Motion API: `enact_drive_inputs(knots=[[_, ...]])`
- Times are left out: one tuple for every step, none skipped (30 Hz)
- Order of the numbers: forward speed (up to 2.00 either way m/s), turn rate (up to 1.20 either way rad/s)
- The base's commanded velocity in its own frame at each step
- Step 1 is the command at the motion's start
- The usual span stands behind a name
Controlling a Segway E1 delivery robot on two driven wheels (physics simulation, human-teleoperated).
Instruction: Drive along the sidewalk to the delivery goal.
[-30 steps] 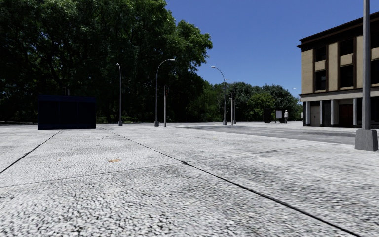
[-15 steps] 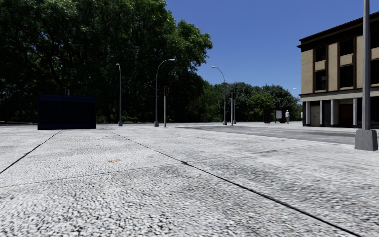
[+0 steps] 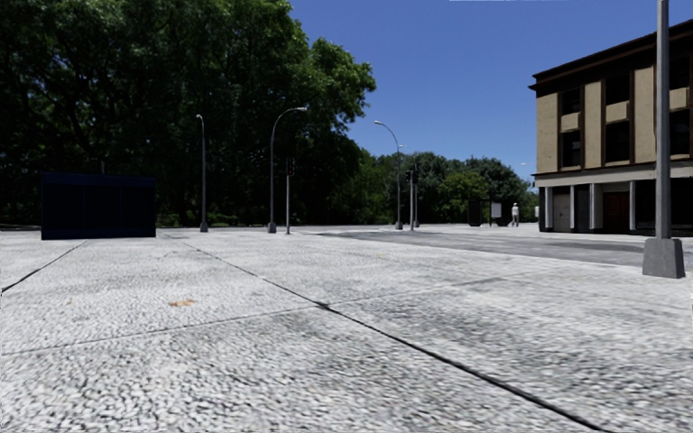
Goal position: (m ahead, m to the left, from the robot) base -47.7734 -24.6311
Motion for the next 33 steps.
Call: enact_drive_inputs(knots=[[1.21, -0.35], [1.22, -0.36], [1.22, -0.37], [1.22, -0.38], [1.23, -0.38], [1.23, -0.38], [1.23, -0.38], [1.23, -0.38], [1.26, -0.38], [1.28, -0.38], [1.28, -0.39], [1.29, -0.41], [1.29, -0.44], [1.29, -0.45], [1.29, -0.46], [1.29, -0.47], [1.29, -0.52], [1.29, -0.55], [1.29, -0.55], [1.3, -0.56], [1.3, -0.56], [1.3, -0.57], [1.3, -0.57], [1.3, -0.57], [1.3, -0.57], [1.3, -0.59], [1.3, -0.62], [1.3, -0.63], [1.29, -0.63], [1.29, -0.63], [1.29, -0.63], [1.29, -0.63], [1.29, -0.64]])
